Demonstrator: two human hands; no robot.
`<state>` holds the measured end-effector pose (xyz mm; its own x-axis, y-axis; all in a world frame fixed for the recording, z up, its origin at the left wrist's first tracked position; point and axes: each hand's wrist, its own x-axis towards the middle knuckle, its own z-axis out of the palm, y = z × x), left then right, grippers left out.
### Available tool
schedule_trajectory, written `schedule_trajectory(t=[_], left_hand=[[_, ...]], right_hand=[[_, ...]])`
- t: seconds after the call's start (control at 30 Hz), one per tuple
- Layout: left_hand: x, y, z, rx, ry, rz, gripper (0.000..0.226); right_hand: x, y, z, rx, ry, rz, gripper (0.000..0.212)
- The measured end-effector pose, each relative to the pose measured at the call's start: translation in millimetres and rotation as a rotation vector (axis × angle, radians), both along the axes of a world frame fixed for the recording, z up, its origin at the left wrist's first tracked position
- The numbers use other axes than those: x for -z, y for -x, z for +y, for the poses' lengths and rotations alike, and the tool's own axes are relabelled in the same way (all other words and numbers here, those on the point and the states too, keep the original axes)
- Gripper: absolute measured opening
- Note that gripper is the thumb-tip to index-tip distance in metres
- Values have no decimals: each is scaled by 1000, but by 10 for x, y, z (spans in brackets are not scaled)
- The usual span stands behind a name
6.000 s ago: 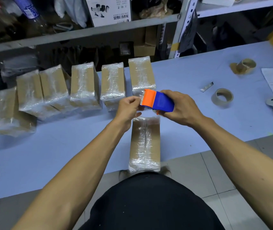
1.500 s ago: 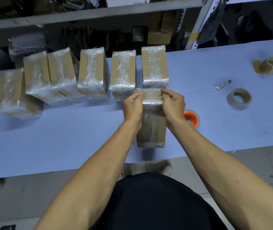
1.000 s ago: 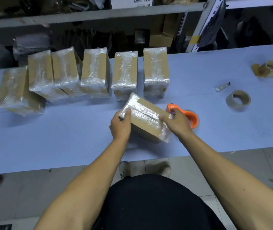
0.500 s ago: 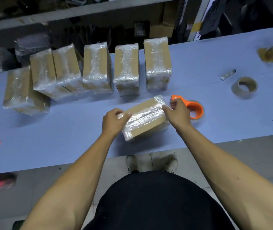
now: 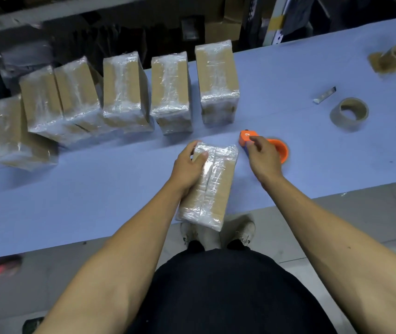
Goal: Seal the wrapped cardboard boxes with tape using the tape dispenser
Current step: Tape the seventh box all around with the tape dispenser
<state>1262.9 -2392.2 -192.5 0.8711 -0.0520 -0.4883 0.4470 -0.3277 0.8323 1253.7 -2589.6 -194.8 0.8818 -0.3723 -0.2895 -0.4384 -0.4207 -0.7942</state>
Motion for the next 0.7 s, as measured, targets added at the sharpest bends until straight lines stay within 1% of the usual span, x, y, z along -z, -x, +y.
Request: schedule_trajectory(t=[0.03, 0.07, 0.1, 0.17, 0.2, 0.27, 0.3, 0.4, 0.47, 0.5, 0.57, 0.6, 0.63, 0.67, 0.7], left_hand=[[14, 14, 6, 0, -14, 2, 44], [21, 12, 7, 11, -26, -1, 43], [30, 5, 6, 26, -35, 1, 41], [56, 6, 5, 43, -44, 8, 39], [70, 31, 12, 38, -35, 12, 37], [92, 105, 47, 12, -10, 16, 35], [99, 124, 66, 6, -5, 13, 35], [87, 96, 78, 29, -15, -3, 33], [48, 63, 56, 51, -45, -36, 28], [27, 51, 44, 57, -65, -47, 27], [-13, 28, 42, 85, -129, -57, 39], [-48, 11, 44, 109, -176, -72, 48], [-92, -16, 44, 138, -231, -98, 55], [-141, -50, 31, 158, -286, -146, 59], [-206, -91, 6, 160, -321, -214, 58]], right_hand=[[42, 17, -85, 28, 138, 33, 38], [97, 35, -138, 3, 244, 81, 43], [156, 57, -147, -56, 303, 142, 50], [252, 93, -108, -185, 381, 242, 62], [282, 98, -97, -226, 431, 263, 65], [326, 86, -117, -275, 503, 266, 67], [329, 80, -132, -293, 516, 258, 64], [232, 70, -206, -307, 491, 146, 44], [99, 41, -283, -231, 447, 63, 33], [17, 13, -327, -157, 381, 64, 34], [-156, -35, -400, -18, 205, 58, 31], [-231, -47, -426, 13, 165, 36, 28], [-317, -55, -442, 5, 174, 10, 29], [-400, -60, -451, -27, 194, -17, 37], [-480, -63, -455, -74, 229, -42, 49]])
